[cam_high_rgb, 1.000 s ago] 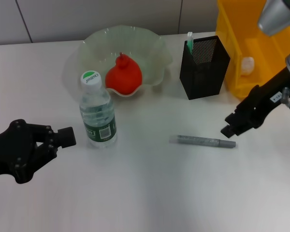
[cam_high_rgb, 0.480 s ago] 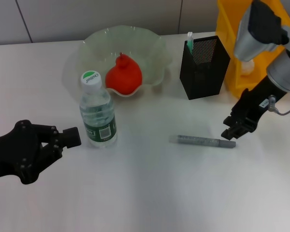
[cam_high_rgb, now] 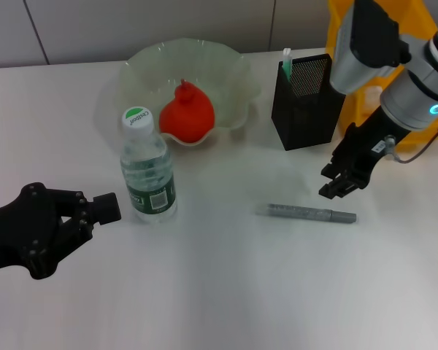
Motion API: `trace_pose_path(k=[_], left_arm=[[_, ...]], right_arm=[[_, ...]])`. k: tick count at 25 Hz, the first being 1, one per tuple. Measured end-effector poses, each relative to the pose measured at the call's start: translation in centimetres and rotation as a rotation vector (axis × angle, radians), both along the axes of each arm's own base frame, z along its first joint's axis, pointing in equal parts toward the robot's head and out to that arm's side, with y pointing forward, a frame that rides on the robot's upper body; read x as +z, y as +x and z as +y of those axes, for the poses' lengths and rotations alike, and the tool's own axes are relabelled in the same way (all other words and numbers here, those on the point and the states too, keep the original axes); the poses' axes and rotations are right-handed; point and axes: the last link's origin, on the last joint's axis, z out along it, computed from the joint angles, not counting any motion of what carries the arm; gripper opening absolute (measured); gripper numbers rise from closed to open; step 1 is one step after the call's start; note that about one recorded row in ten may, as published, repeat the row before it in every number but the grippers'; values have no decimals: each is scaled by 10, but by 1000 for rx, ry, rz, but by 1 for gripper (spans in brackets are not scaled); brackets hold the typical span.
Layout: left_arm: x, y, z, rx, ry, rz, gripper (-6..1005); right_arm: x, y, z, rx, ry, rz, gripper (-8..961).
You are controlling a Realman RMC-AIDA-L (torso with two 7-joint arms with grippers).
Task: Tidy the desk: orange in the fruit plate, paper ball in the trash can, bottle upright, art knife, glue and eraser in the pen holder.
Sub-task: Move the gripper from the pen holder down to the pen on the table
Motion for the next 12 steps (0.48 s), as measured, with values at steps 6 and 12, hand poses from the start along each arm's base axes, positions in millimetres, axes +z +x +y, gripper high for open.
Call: trace_pose_path(k=[6,12], left_arm=[[0,0,0,0,1,-1,-2],[1,0,0,-6,10,1,-2]], right_arm=[[-10,-3,1,50,-22,-40,338],[-24,-14,-2,97,-55,-35,320]])
